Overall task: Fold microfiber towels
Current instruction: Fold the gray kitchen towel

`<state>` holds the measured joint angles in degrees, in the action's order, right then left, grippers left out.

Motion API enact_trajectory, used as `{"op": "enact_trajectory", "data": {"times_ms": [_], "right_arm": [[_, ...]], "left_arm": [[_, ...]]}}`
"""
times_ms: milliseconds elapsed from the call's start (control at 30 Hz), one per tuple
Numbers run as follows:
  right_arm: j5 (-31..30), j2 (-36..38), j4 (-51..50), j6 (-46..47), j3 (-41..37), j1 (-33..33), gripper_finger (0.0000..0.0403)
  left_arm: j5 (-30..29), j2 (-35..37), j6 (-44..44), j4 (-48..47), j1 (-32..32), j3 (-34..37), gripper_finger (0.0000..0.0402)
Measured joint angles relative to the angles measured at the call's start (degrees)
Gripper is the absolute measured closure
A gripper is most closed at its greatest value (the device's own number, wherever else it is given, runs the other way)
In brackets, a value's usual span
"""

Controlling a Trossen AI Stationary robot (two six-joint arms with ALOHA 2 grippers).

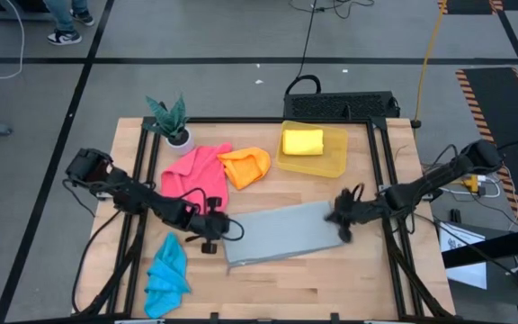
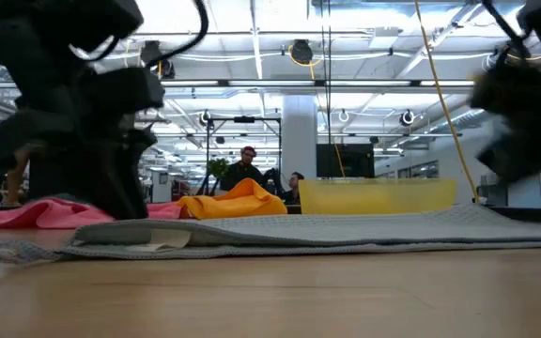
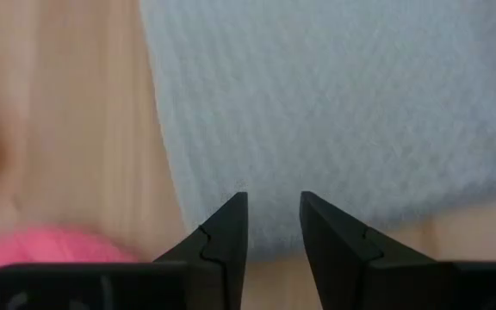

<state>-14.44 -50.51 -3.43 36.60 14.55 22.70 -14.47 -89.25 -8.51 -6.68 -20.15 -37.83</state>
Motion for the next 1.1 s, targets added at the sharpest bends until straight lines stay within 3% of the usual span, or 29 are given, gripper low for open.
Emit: {"op": "enact_trajectory", "data": {"times_ms": [100,467,833,900,967,1100], "right_arm": [[-9.2,0.5,-0.6,2.6,-0.4,-2.3,0.0403],[-7.4,-3.9,-1.2,7.5,-7.0,-10.5,0.0403],[-21.5,0.2,-0.2,-12.3,-3.0,-13.8,0.0403],[-19.9,0.3,2.8,-15.1,-2.3,-13.6,0.0403],[-14.0,0.3,6.6,-16.2,-2.3,-13.1,0.0403],[-2.9,-2.5,10.0,-10.3,-2.3,-12.0,0.0403]], "left_arm": [[-3.1,0.2,2.4,1.0,-0.1,-0.8,0.0291],[-3.7,-1.2,-1.6,1.8,1.9,2.3,0.0291],[-3.8,-1.3,-16.4,3.3,-3.8,2.7,0.0291],[-6.8,-1.5,-16.9,5.3,-5.7,2.2,0.0291],[-9.0,-1.4,-13.9,9.8,-6.7,1.3,0.0291],[-13.4,-1.6,-8.7,16.6,-5.8,1.1,0.0291]]}}
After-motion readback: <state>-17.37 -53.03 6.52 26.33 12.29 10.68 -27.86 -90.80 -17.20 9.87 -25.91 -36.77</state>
